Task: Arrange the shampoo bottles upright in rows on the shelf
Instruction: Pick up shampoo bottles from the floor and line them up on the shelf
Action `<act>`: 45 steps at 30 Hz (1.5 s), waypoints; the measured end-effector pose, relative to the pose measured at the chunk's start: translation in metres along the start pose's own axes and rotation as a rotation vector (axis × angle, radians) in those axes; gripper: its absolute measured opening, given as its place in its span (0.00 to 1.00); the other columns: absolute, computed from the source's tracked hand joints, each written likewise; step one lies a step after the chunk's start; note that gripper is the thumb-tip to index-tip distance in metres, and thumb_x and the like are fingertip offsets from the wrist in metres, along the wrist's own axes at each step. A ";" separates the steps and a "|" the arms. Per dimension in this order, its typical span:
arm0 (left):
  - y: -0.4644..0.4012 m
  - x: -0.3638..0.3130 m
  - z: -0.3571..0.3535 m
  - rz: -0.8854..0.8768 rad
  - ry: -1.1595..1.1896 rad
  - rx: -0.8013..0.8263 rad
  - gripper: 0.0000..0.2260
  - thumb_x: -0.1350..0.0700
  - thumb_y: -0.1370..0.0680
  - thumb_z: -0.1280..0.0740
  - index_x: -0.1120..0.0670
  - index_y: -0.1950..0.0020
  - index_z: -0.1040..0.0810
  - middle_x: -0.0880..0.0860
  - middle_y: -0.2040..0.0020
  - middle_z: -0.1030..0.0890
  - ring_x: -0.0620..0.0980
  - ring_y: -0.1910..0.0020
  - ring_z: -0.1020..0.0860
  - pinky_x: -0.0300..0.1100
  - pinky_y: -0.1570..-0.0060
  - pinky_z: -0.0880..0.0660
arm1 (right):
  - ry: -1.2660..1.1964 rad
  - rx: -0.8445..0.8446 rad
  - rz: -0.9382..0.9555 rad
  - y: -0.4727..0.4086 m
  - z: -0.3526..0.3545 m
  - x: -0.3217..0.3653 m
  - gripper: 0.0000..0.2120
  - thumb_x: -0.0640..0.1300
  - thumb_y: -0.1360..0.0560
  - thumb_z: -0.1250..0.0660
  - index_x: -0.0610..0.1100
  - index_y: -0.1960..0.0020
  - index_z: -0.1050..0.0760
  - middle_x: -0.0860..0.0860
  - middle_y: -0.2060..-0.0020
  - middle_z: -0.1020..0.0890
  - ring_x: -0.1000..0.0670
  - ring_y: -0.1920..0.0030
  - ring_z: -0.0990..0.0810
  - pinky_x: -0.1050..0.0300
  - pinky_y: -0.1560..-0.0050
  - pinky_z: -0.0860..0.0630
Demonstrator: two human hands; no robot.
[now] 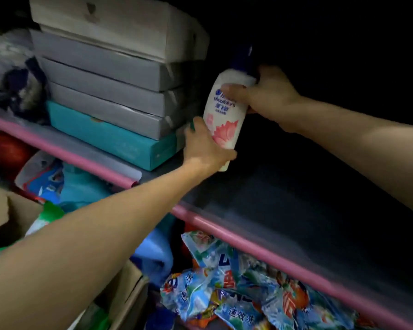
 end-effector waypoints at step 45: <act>-0.063 0.021 -0.045 0.081 -0.059 0.007 0.35 0.48 0.37 0.21 0.58 0.37 0.34 0.56 0.40 0.25 0.54 0.44 0.24 0.41 0.54 0.27 | 0.095 -0.169 0.005 -0.054 0.004 -0.047 0.26 0.48 0.29 0.26 0.40 0.35 0.29 0.45 0.38 0.24 0.48 0.40 0.23 0.60 0.45 0.25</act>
Point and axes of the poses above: each hand's wrist, its own y-axis away from the middle knuckle, its own z-axis out of the back of the hand, x = y × z, the point moved 6 cm from there along -y, towards the middle knuckle
